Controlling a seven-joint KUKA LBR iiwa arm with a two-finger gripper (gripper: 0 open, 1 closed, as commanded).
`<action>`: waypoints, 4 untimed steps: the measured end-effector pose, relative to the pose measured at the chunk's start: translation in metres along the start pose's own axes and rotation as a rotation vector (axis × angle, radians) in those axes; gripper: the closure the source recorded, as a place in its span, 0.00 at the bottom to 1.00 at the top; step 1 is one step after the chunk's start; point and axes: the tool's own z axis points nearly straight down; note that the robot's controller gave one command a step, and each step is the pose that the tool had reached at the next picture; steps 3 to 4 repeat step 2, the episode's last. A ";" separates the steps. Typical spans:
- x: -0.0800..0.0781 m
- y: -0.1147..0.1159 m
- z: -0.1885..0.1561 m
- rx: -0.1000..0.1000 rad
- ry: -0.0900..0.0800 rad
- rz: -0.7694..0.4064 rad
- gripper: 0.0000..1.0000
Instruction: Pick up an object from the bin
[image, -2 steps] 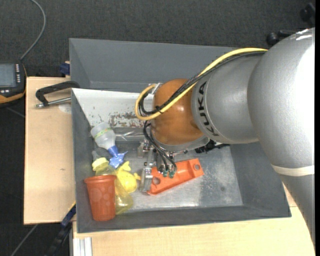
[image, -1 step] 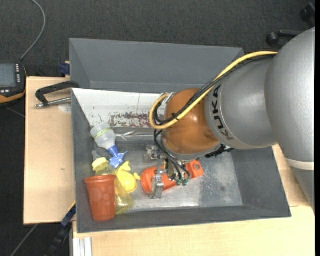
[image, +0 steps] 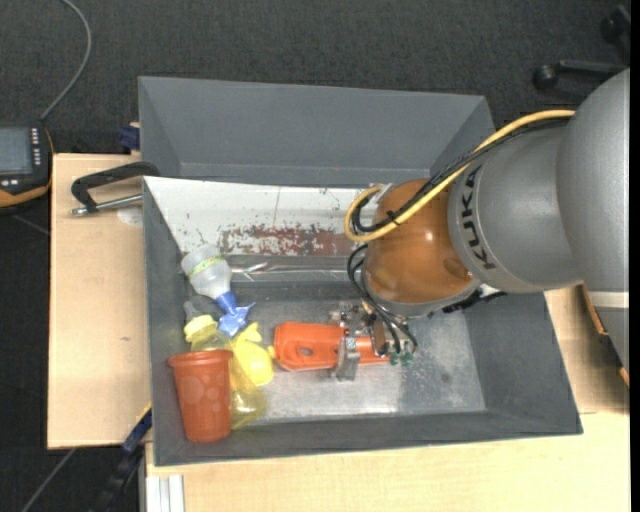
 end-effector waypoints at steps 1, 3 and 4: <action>0.000 0.000 0.000 0.000 0.000 0.000 1.00; 0.003 0.020 -0.173 -0.002 -0.012 -0.058 1.00; 0.003 0.020 -0.173 -0.002 -0.012 -0.058 1.00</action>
Offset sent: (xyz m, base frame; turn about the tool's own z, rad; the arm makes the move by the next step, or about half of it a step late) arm -0.0057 0.0182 0.1688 -0.0576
